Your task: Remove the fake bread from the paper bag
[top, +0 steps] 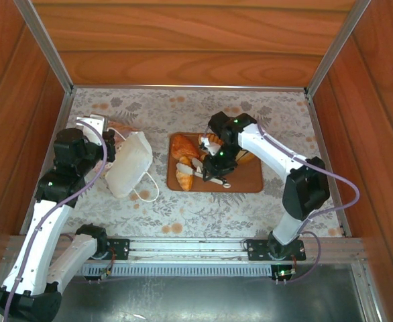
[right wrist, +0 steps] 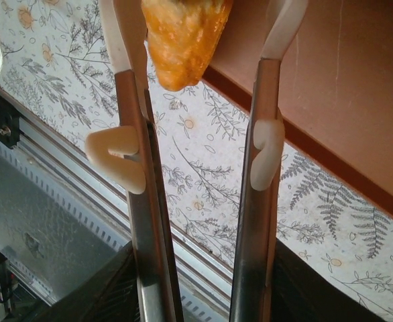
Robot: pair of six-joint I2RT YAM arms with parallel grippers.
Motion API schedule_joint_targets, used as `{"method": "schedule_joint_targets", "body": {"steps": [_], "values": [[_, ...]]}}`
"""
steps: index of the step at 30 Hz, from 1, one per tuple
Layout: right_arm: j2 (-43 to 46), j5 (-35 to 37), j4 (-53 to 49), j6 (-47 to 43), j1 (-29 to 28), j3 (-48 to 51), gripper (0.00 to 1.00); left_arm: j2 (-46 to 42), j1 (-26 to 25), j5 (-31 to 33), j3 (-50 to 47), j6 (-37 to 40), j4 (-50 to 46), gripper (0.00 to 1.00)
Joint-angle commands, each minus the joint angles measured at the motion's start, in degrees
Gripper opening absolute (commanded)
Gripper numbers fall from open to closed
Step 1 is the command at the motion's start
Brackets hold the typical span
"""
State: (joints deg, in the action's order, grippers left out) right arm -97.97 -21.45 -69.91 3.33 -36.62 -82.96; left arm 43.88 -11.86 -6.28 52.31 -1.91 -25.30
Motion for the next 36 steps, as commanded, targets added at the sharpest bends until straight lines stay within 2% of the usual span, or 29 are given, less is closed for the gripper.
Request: {"method": "schedule_joint_targets", "body": {"steps": [1,6,9,14,19,25,36], "values": [[2.30,-0.36,-2.02,0.46,0.49,1.11,0.47,-0.28,-0.59,-0.56,0.10,0.36,1.11,0.00],[5.05,-0.63,-2.29,1.62,0.50,1.40,0.48,-0.11,-0.54,-0.88,0.27,0.17,1.21,0.00],[5.64,3.36,-2.86,3.08,0.51,1.39,0.48,-0.11,-0.62,-1.09,0.48,-0.02,1.22,0.00],[5.86,-0.05,-2.24,4.06,0.52,1.40,0.48,-0.27,-0.56,-1.14,0.31,-0.20,1.21,0.00],[4.86,1.53,-1.67,4.90,0.42,2.05,0.48,-0.46,-0.62,-1.25,0.24,-0.46,1.18,0.00],[3.15,0.27,-0.30,5.06,0.07,1.80,0.47,-0.46,-0.58,-1.27,0.19,-0.55,1.22,0.00],[0.54,3.29,-2.35,-3.12,-1.25,1.89,0.38,-0.99,-0.62,-0.89,-0.26,-0.61,1.20,0.00]]}}
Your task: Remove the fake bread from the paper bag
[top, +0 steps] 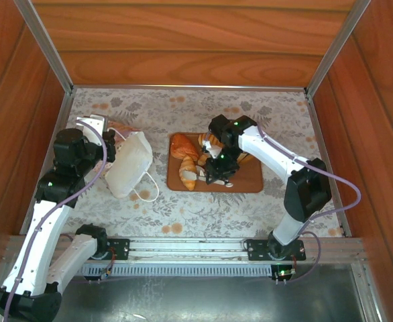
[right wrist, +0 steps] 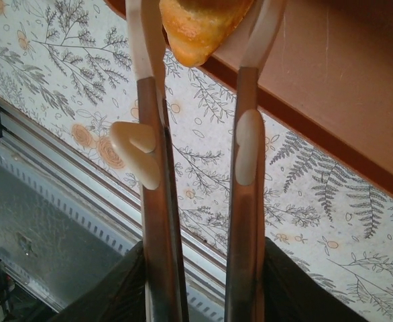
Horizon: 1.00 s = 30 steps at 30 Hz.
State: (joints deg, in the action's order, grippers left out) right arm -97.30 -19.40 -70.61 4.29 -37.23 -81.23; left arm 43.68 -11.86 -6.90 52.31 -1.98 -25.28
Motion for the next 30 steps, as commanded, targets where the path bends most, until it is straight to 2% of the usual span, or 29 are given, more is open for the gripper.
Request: {"method": "schedule_joint_targets", "body": {"steps": [1,8,17,21,30], "values": [[0.03,1.59,-2.30,-5.07,-0.59,0.04,0.38,-0.89,-0.54,-0.16,-0.36,-0.55,1.20,0.00],[3.69,-1.21,-2.26,-7.90,-0.66,-0.51,0.38,-0.37,-0.57,-0.38,-0.06,-0.66,1.20,0.00],[-0.21,-5.71,-0.44,-9.56,-0.61,-3.16,0.38,-0.06,-0.57,-0.54,0.44,-0.66,1.15,0.00],[-1.24,-5.74,0.89,-9.30,-0.60,-3.23,0.38,-0.70,-0.62,-0.10,-0.10,-0.66,1.17,0.00],[-3.19,-2.21,2.47,-8.09,-0.55,-3.67,0.46,-0.35,-0.59,-0.20,-0.19,-0.66,1.20,0.00]]}}
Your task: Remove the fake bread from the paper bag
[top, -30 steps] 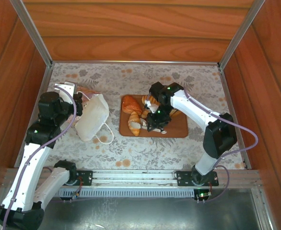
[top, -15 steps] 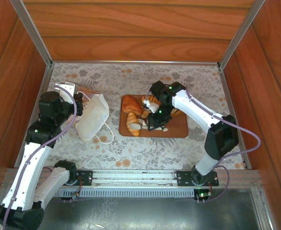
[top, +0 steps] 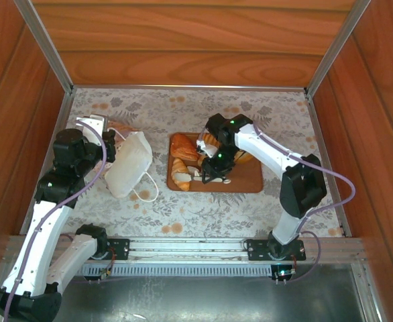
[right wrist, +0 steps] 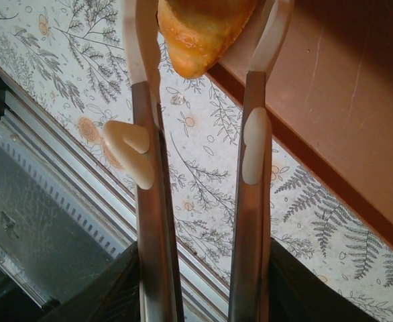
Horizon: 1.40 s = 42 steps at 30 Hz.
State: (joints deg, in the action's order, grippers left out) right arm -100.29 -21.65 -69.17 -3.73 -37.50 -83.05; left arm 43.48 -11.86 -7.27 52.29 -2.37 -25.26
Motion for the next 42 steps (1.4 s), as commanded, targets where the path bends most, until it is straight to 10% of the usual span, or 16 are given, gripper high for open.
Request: {"method": "schedule_joint_targets", "body": {"steps": [1,9,21,30,42], "values": [[-0.09,0.37,1.16,0.12,-0.30,-2.02,0.47,-0.15,-0.60,0.18,-0.13,-0.27,1.17,0.00],[3.24,6.01,-1.58,1.43,0.18,-4.14,0.51,-0.38,-0.58,0.49,-0.08,-0.10,1.14,0.00],[11.56,-3.56,-0.44,6.72,0.20,-4.49,0.44,0.90,-0.58,-0.69,0.56,-0.27,1.17,0.00],[18.61,-20.21,20.08,23.36,-2.73,2.29,0.41,1.25,-0.61,-1.61,0.69,-0.27,1.17,0.00],[9.77,-17.61,33.92,34.44,-13.09,4.43,0.41,0.95,-0.56,-10.92,0.99,7.37,-2.22,0.00]]}}
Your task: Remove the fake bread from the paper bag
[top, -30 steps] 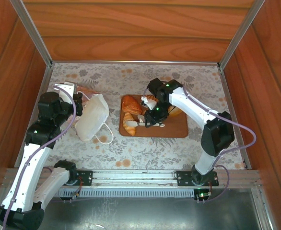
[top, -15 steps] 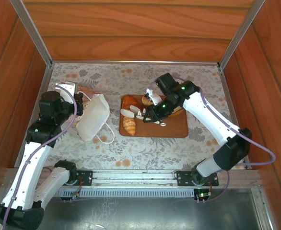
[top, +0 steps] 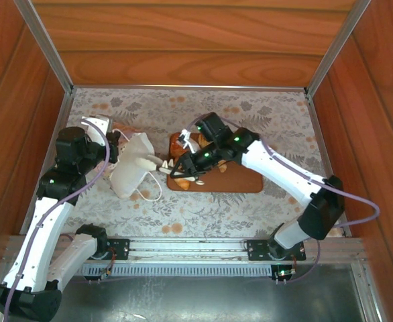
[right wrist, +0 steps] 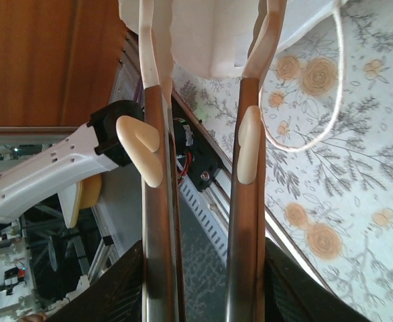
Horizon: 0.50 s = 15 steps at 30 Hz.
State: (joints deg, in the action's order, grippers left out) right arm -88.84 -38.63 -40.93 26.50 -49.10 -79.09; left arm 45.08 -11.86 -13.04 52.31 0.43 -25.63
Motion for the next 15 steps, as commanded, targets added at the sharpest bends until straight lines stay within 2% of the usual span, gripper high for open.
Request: {"method": "schedule_joint_targets", "body": {"steps": [1,4,7,11,15], "values": [[-2.19,-0.31,6.94,5.03,-1.92,0.80,0.41,-1.21,-0.62,-5.85,1.20,6.66,-3.61,0.00],[-2.73,1.45,11.98,8.05,-3.04,3.08,0.41,-3.49,-0.60,-3.21,2.32,12.49,-9.96,0.00],[-3.90,3.29,15.08,10.07,-4.86,4.12,0.41,-5.88,-0.54,0.86,3.31,14.78,-12.58,0.00],[-5.91,9.08,18.77,12.41,-8.22,3.51,0.41,-6.10,-0.61,4.06,4.17,14.96,-12.71,0.00],[-10.69,13.09,21.84,13.63,-12.04,0.94,0.41,-3.09,-0.61,2.40,5.42,13.20,-12.83,0.00]]}}
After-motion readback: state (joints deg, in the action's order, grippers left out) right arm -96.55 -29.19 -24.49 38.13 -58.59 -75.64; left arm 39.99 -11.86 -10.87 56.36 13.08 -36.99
